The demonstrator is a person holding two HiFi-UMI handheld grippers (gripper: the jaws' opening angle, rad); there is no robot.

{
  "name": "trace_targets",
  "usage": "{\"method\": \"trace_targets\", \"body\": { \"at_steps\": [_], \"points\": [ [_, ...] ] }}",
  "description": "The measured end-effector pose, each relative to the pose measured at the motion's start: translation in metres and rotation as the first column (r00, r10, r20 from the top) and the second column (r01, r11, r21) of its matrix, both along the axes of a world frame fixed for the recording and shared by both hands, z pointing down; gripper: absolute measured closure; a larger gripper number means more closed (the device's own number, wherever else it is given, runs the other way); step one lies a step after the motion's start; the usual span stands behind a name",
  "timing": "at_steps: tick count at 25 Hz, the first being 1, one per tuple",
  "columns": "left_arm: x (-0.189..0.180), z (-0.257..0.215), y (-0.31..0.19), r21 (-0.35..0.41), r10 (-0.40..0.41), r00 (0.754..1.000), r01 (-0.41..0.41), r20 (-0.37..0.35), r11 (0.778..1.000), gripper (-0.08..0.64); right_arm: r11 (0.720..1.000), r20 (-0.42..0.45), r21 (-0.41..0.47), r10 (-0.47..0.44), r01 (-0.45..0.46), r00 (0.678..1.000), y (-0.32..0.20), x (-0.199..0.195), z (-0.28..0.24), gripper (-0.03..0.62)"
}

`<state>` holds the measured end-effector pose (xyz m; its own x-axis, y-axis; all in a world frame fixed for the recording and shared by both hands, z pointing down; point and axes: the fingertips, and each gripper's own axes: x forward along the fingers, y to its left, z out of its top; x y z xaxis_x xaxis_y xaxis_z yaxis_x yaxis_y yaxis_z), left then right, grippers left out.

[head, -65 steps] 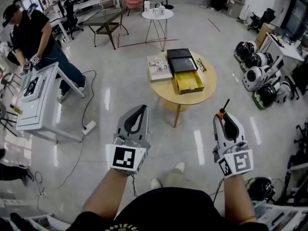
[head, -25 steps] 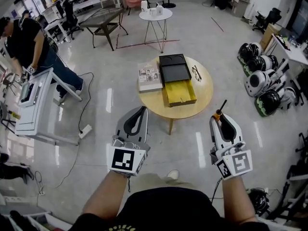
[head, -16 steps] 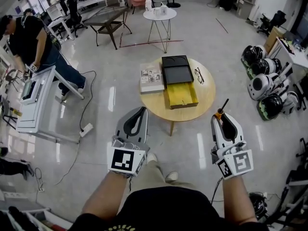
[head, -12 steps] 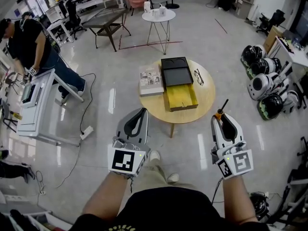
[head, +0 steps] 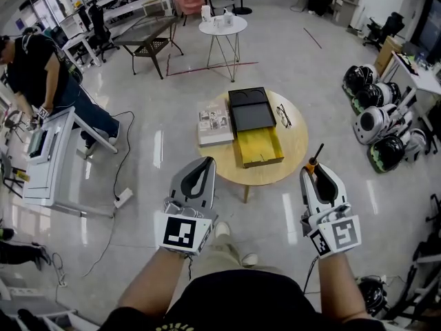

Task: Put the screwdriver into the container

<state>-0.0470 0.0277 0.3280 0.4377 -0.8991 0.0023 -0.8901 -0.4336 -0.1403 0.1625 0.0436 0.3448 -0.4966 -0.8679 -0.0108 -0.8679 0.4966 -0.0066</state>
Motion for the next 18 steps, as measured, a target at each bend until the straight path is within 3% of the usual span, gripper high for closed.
{"method": "trace_targets", "body": {
  "at_steps": [18],
  "points": [
    [0.003,0.007,-0.045,-0.017,0.032,0.999,-0.032,0.008,0.999,0.543,0.999,0.002,-0.023,0.035,-0.035,0.999,-0.037,0.002,0.008,0.477]
  ]
}}
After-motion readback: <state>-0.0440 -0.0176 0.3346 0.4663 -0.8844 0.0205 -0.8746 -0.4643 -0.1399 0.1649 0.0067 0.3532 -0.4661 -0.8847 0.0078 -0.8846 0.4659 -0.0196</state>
